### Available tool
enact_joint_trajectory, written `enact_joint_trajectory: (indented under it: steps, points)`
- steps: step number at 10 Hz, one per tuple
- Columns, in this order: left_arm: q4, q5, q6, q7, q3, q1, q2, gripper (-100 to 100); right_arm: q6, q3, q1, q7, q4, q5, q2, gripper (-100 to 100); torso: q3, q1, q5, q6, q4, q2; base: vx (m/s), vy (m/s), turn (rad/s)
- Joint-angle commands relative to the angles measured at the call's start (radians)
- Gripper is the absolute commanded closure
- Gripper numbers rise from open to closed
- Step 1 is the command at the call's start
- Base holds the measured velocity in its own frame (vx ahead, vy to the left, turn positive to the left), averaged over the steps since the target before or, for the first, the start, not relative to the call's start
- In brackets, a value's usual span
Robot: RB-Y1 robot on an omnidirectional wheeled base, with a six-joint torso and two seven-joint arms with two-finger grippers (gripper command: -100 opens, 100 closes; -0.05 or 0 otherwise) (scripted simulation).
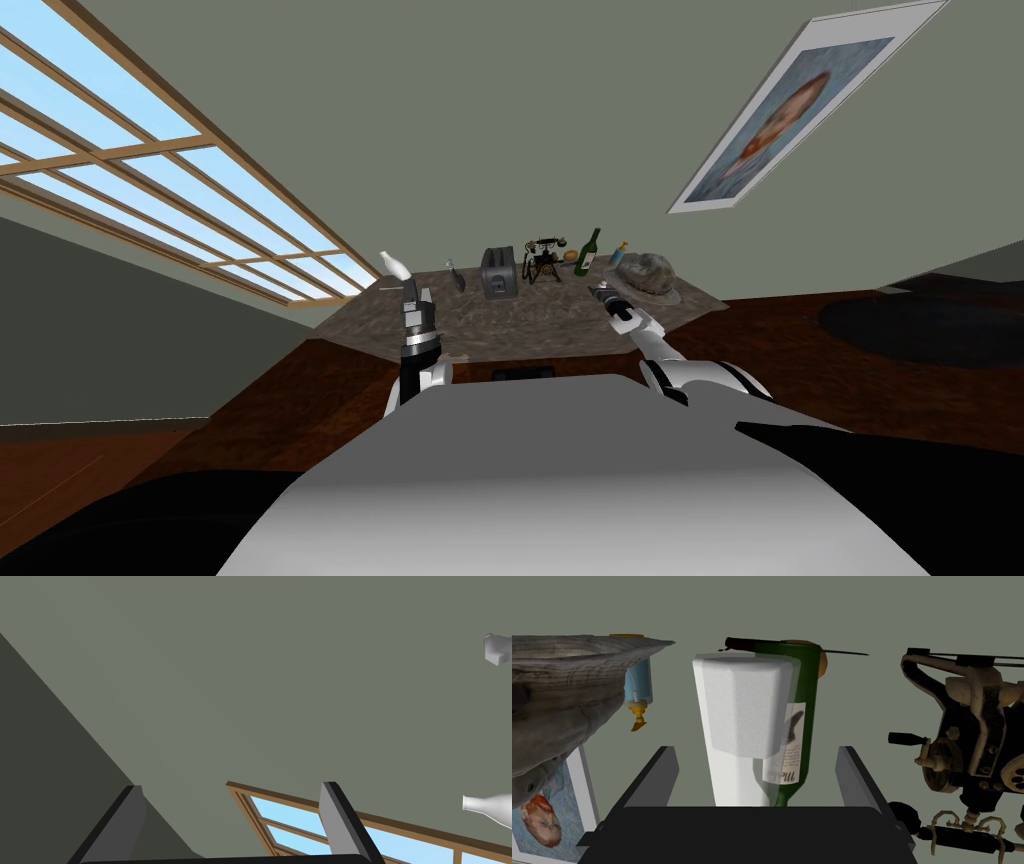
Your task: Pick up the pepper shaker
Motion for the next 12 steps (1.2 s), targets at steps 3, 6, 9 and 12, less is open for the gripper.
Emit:
enact_joint_trajectory:
  steps: [3,6,9,12]
  points:
    - [0.000,0.000,0.000,0.000,0.000,0.000,0.000,0,-0.047,0.004,-0.065,0.036,0.104,-0.044,-0.024,-100,0.000,0.001,0.000,0.000,0.000,0.000,-0.011,0.040,-0.019]
    - [0.000,0.000,0.000,0.000,0.000,0.000,0.000,0,-0.047,0.005,-0.065,0.034,0.116,-0.043,-0.024,100,0.000,-0.001,0.000,0.000,0.000,0.000,-0.005,0.008,0.000]
    - [0.000,0.000,0.000,0.000,0.000,0.000,0.000,0,-0.047,0.004,-0.065,0.034,0.115,-0.044,-0.024,100,-0.001,-0.002,-0.001,0.000,-0.001,-0.001,0.000,0.000,0.000]
    - [0.000,0.000,0.000,0.000,0.000,0.000,0.000,0,-0.011,0.003,-0.017,0.011,0.065,-0.014,-0.006,100,-0.001,-0.002,-0.001,0.000,-0.001,-0.001,0.005,-0.013,0.011]
